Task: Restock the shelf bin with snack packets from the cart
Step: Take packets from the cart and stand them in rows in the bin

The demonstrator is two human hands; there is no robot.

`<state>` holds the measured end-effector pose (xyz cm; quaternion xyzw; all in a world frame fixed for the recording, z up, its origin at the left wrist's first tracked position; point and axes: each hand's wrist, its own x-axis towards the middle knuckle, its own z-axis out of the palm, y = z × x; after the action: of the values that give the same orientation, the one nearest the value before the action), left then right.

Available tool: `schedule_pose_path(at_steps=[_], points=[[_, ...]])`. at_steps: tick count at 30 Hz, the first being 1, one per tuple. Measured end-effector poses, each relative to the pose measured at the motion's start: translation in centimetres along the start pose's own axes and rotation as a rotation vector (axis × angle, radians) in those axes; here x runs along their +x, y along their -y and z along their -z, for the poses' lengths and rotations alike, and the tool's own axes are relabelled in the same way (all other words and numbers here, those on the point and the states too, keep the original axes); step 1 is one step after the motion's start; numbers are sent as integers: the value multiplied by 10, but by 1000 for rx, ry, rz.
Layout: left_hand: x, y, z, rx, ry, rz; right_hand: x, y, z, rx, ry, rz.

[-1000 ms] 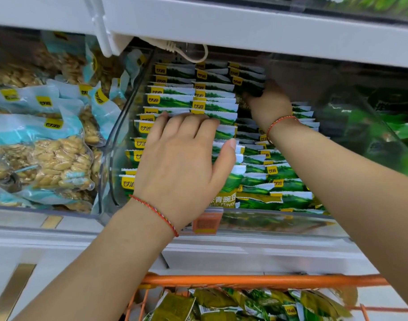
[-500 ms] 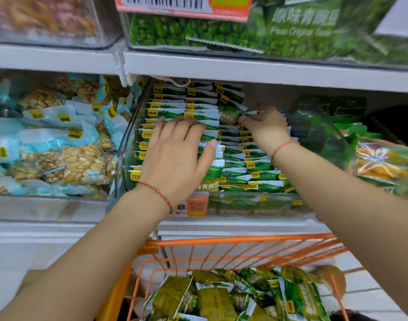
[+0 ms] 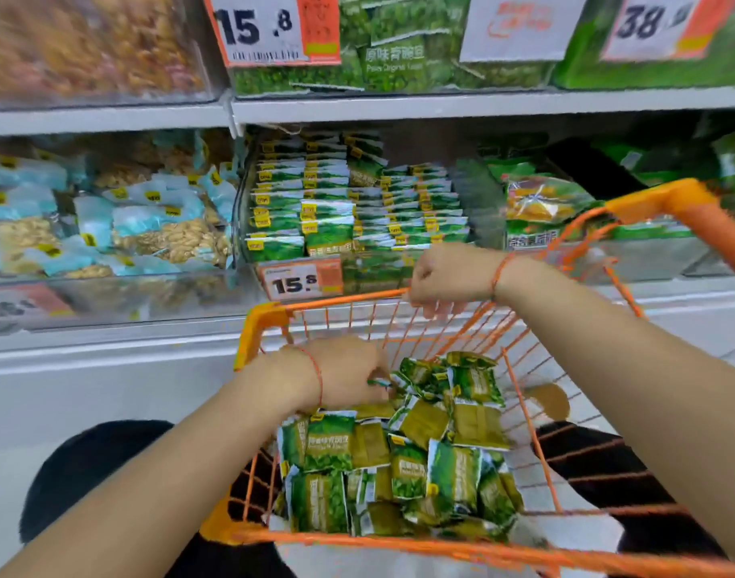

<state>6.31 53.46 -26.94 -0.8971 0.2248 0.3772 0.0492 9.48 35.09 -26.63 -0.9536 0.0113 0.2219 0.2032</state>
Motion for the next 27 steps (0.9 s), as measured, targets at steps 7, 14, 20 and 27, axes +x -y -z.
schedule_pose_path(at_steps=[7,14,20,27], points=[[34,-42,-57,397,51,-361,-23,-24,-100,-341,440,-170],[70,-38,-89,247,104,-410,-23,-53,-136,-315,516,-190],[91,-33,-101,88,-22,-354,-18,-57,-142,-295,552,-206],[95,-22,-84,-190,197,-317,-24,-67,-128,-25,456,-252]])
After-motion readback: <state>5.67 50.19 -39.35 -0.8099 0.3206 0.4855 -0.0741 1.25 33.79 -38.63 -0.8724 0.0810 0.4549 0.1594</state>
